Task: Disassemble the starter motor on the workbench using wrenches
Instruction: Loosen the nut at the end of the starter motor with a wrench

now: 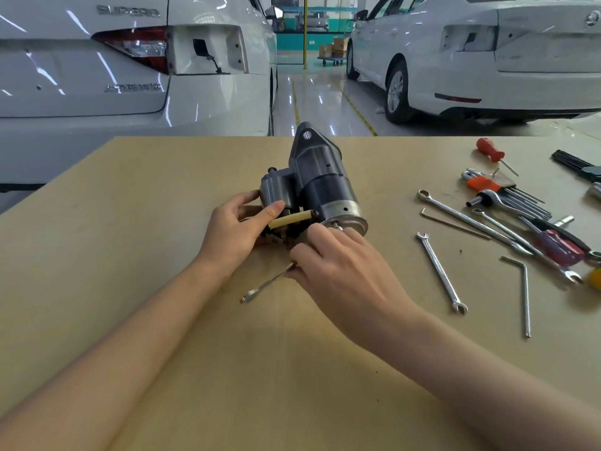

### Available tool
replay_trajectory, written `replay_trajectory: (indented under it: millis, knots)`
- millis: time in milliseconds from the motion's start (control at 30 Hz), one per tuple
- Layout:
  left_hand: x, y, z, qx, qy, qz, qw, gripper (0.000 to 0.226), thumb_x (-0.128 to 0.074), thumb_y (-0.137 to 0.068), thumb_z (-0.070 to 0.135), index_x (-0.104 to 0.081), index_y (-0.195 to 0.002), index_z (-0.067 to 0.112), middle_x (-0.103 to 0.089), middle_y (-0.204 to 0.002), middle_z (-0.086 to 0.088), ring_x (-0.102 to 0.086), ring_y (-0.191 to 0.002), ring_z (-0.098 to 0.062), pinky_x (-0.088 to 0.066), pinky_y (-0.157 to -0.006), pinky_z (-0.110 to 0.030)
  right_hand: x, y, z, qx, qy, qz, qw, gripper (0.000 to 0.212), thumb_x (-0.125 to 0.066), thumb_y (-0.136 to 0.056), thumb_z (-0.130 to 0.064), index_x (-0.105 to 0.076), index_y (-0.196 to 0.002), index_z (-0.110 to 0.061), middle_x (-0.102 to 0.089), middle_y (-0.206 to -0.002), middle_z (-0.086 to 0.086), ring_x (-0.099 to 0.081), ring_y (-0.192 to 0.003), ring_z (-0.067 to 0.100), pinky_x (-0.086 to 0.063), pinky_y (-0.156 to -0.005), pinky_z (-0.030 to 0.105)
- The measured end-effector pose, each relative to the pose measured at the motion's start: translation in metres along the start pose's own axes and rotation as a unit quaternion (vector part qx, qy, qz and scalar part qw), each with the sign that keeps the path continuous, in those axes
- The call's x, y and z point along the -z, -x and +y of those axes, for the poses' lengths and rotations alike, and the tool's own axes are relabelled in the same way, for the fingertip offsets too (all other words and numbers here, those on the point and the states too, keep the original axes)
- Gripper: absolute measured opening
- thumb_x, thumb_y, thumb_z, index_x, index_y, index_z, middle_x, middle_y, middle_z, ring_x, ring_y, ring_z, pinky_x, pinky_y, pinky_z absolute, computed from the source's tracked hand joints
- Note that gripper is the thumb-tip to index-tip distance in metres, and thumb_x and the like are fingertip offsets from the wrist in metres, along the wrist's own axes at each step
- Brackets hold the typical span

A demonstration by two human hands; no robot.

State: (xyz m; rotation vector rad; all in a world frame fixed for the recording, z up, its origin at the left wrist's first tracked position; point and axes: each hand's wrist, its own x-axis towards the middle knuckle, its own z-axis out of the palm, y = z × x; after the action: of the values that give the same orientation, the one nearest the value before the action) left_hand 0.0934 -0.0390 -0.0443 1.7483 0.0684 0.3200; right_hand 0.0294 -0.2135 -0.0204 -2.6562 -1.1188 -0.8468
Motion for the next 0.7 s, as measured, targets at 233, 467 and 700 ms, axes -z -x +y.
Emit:
replay_trajectory:
  millis: [233, 467, 700]
  knots:
    - [0.002, -0.001, -0.002, 0.004, 0.003, -0.002, 1.000, 0.069, -0.073, -0.073, 0.044, -0.057, -0.132, 0.015, -0.071, -0.107, -0.003, -0.068, -0.095, -0.015, -0.056, -0.082, -0.032, 0.018, 0.010, 0.002, -0.136, -0.333, 0.189, 0.913, 0.027, -0.046, -0.097, -0.026, -0.059, -0.080, -0.010, -0.052, -0.065, -0.013, -0.047, -0.061, 0.005, -0.037, -0.059, 0.017]
    - [0.000, -0.001, -0.002, 0.002, 0.003, 0.003, 1.000, 0.053, -0.072, -0.080, 0.037, -0.059, -0.127, 0.020, -0.070, -0.100, 0.006, -0.067, -0.084, 0.000, -0.050, -0.067, -0.014, 0.005, 0.009, 0.038, -0.514, -0.705, 0.176, 0.455, 0.032, -0.045, -0.100, -0.023, -0.051, -0.070, -0.011, -0.038, -0.047, -0.003, -0.037, -0.040, 0.012, -0.032, -0.044, 0.020]
    - [-0.002, -0.001, -0.003, -0.007, 0.018, 0.004, 1.000, 0.046, -0.071, -0.084, 0.027, -0.058, -0.127, 0.016, -0.069, -0.096, 0.004, -0.066, -0.072, 0.008, -0.046, -0.053, -0.008, 0.004, 0.009, 0.038, -0.521, -0.755, 0.181, 0.354, 0.032, -0.044, -0.099, -0.020, -0.056, -0.071, -0.010, -0.048, -0.050, 0.001, -0.047, -0.042, 0.012, -0.042, -0.044, 0.020]
